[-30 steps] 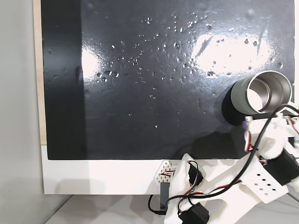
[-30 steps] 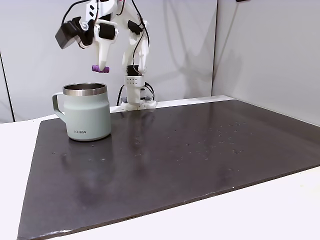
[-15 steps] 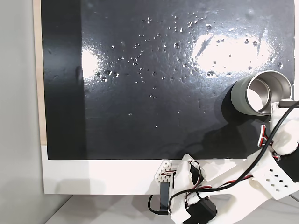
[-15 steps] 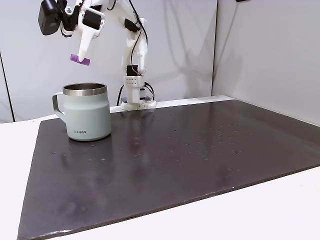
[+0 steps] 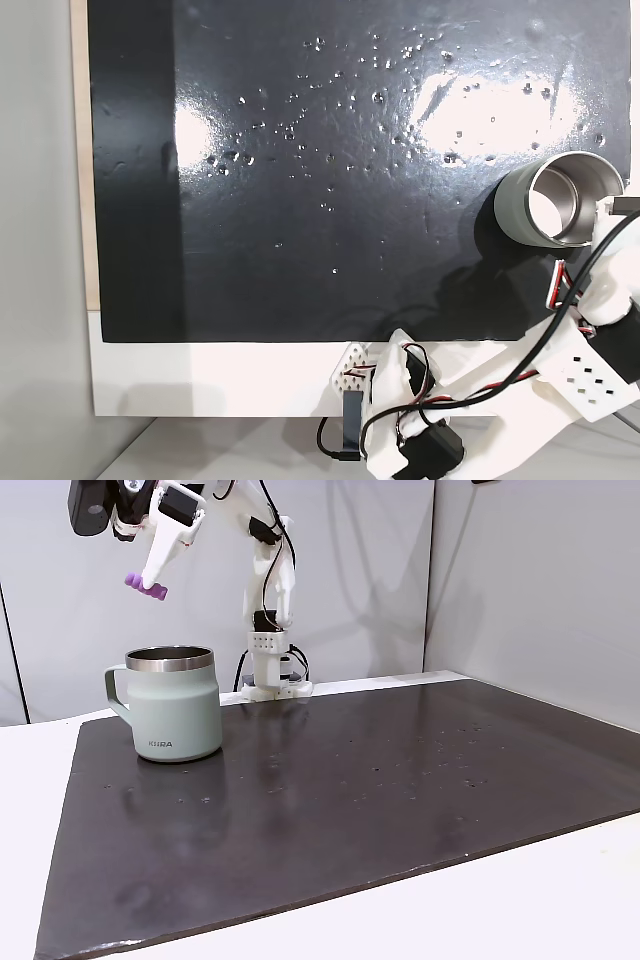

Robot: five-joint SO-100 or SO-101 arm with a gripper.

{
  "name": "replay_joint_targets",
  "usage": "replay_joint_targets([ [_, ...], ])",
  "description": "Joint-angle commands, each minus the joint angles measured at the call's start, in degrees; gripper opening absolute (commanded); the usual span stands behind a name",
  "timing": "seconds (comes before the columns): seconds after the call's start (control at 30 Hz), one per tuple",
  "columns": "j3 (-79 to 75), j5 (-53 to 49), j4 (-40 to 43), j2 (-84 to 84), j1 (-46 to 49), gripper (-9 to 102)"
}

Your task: Grasp a pengrip and put it in the cup.

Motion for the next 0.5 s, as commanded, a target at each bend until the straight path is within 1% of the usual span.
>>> replay_joint_targets([
  [0.0,-0.44,-0.09,-1.67,0.26,0.70,31],
  [0.07,-0.53,-0.18,-1.49,0.35,0.79,34],
  [0.47,-0.26,-0.62,-0.79,1.05,1.32,34],
])
